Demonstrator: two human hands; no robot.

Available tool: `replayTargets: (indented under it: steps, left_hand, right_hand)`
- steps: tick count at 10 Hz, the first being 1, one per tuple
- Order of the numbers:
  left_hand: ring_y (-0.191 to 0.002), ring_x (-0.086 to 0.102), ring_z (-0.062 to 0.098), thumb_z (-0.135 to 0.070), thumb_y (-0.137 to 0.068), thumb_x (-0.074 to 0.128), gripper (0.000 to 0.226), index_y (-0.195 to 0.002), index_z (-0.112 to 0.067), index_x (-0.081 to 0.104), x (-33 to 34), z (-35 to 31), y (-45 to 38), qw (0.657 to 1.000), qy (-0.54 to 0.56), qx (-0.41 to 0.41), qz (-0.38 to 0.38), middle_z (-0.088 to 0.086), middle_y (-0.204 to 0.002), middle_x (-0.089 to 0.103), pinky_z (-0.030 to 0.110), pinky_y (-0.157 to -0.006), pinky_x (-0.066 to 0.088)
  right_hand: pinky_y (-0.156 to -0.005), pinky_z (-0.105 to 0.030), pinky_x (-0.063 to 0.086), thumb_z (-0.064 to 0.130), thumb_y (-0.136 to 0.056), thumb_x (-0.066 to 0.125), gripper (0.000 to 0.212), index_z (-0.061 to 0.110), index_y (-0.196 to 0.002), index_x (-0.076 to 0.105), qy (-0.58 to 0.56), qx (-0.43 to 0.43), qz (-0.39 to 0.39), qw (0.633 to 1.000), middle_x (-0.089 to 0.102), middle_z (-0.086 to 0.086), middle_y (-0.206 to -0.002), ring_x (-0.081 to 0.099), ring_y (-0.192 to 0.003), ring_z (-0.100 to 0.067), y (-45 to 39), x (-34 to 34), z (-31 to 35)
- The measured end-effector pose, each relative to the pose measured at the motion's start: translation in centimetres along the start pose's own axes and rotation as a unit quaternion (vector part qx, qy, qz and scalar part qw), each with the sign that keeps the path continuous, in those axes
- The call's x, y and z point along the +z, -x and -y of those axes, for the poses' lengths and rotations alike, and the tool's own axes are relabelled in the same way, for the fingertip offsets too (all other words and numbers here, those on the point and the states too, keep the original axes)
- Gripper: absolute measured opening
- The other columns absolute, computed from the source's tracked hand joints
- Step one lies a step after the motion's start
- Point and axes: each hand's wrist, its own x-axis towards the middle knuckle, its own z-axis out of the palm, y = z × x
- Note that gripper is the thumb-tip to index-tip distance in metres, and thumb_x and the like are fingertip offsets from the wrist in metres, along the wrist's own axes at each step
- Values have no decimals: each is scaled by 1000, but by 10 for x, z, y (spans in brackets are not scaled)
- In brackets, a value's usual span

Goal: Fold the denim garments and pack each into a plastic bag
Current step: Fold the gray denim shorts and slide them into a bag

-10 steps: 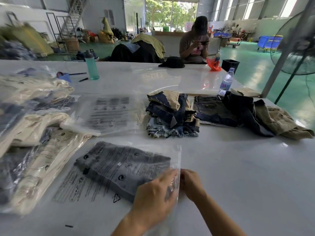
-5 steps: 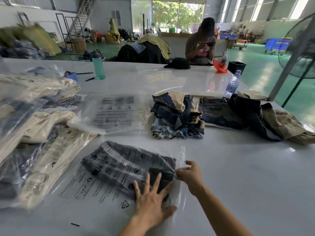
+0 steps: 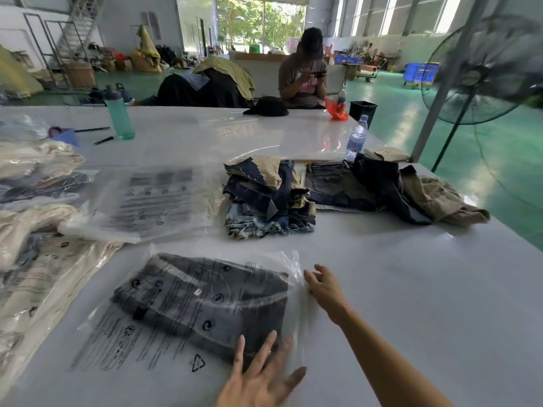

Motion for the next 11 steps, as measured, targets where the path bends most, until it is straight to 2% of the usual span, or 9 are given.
replayTargets:
  steps: [2, 4, 5, 6, 7, 8, 9, 10, 11]
  left_hand:
    - [-142, 24, 18, -73, -86, 38, 73, -143, -27, 29, 5, 8, 20, 996, 50, 69, -37, 2, -159, 13, 49, -110, 22]
    - [-145, 18, 22, -69, -90, 36, 73, -151, -34, 18, 0, 12, 22, 997, 57, 45, -24, 3, -159, 16, 57, -111, 25]
    - [-136, 26, 38, -19, -86, 33, 68, -150, -9, 14, -9, 11, 17, 995, -89, -5, 52, 26, -152, 21, 64, -105, 19]
    - [-141, 25, 13, -42, -92, 45, 69, -151, -20, 19, -17, 1, 26, 991, -20, 92, 92, 2, -157, 21, 38, -113, 27]
    - [-145, 14, 18, -70, -60, 72, 106, -144, -22, 29, -42, 9, -8, 773, 579, -162, 203, -3, -153, 22, 42, -120, 7]
    - [-147, 8, 15, -71, -89, 28, 63, -144, -40, 27, -27, 47, -22, 951, 274, -142, -31, -13, -155, 20, 57, -114, -1]
    - [-141, -25, 26, -78, -82, 5, 77, -146, -39, 25, -1, 65, -26, 956, 137, -236, 112, -8, -158, 14, 54, -112, -9]
    - [-140, -29, 26, -87, -68, -10, 98, -146, -42, 26, 23, 62, -29, 957, 137, -211, 143, -8, -158, 1, 55, -110, -13]
    - [-145, 3, 29, -86, -77, 8, 87, -146, -36, 26, 20, 92, -34, 936, 186, -290, 71, -5, -159, 7, 65, -104, -8]
  right_hand:
    - [-105, -35, 35, 31, -100, 44, 60, 2, -148, 22, -48, 16, 11, 999, 34, -16, -149, 40, -131, -29, -27, 26, 24]
    - [-46, -20, 46, 13, -92, 62, 26, -7, -108, 62, -141, 58, -1, 988, 60, -10, -74, 58, -62, -19, -46, 21, 28]
    - [-55, -29, 52, 5, -89, 62, 14, -6, -97, 65, -138, 32, -61, 988, 60, -12, -68, 55, -58, -20, -51, 3, 18]
    - [-65, -37, 50, 7, -87, 64, 16, -8, -93, 68, -39, 36, -101, 994, 61, -14, -71, 54, -63, -25, -49, -8, -4]
    - [-53, -32, 56, 7, -91, 61, 11, -4, -94, 63, -64, 19, -97, 993, 62, -14, -73, 61, -61, -25, -47, -14, -2]
    - [-56, -33, 59, 8, -92, 59, 11, -1, -98, 61, -59, 1, -119, 991, 65, -13, -77, 67, -69, -28, -48, -23, 2]
    - [-48, -29, 57, 5, -92, 58, 10, -3, -96, 60, -53, 10, -135, 989, 63, -15, -79, 63, -59, -24, -46, -32, -3]
    - [-48, -24, 50, 5, -91, 59, 8, -2, -95, 61, -27, 15, -147, 989, 66, -18, -85, 61, -58, -20, -48, -35, -11]
    - [-59, -24, 47, 6, -89, 60, 11, -1, -95, 66, -12, 20, -158, 987, 70, -15, -87, 61, -68, -20, -48, -34, -18]
